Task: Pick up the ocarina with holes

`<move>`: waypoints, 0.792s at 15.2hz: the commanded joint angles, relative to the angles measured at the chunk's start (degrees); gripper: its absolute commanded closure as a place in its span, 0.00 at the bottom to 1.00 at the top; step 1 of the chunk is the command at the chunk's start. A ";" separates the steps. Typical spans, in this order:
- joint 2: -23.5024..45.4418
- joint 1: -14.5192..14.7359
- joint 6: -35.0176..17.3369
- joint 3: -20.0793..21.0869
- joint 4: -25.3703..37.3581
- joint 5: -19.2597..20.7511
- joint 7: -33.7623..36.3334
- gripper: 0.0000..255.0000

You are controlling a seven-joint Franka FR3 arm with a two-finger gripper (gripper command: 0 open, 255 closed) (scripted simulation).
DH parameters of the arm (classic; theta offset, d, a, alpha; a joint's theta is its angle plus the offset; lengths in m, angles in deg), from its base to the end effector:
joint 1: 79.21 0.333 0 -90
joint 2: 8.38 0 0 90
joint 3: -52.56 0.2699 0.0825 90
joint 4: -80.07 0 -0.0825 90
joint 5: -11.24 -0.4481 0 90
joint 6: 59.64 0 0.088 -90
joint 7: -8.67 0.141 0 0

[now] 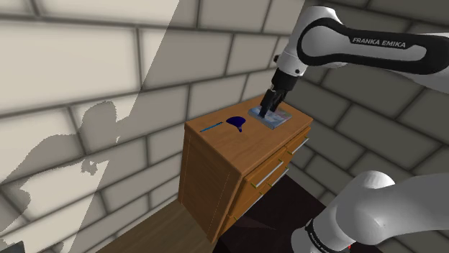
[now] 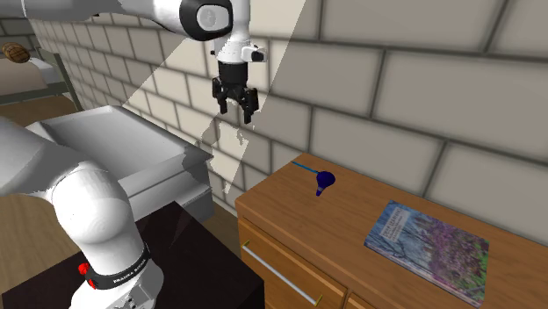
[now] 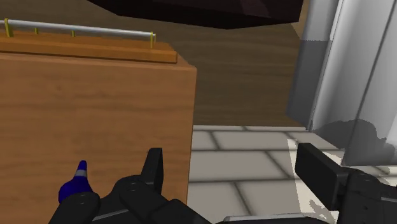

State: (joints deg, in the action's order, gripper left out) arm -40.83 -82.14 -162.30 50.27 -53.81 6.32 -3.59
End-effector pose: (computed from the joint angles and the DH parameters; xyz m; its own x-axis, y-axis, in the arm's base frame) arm 0.4704 -0.0325 0.4585 0.9932 0.1085 0.0418 0.1122 -0.9888 -0.0988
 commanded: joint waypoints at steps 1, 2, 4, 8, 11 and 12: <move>3.01 -0.43 -3.02 -0.96 0.04 0.20 -1.13 0.00; 4.78 -0.63 -4.43 -1.46 0.38 0.26 -1.72 0.00; 8.44 -1.01 -7.14 -2.46 1.27 0.25 -2.91 0.00; 16.13 -1.67 -12.01 -4.39 3.95 -0.26 -5.39 0.00; 22.14 -2.16 -15.11 -5.71 6.71 -1.11 -7.35 0.00; 24.19 -2.33 -16.02 -6.12 7.78 -1.48 -8.02 0.00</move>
State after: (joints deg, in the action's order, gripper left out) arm -18.99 -84.23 -177.12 44.72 -47.09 5.19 -10.66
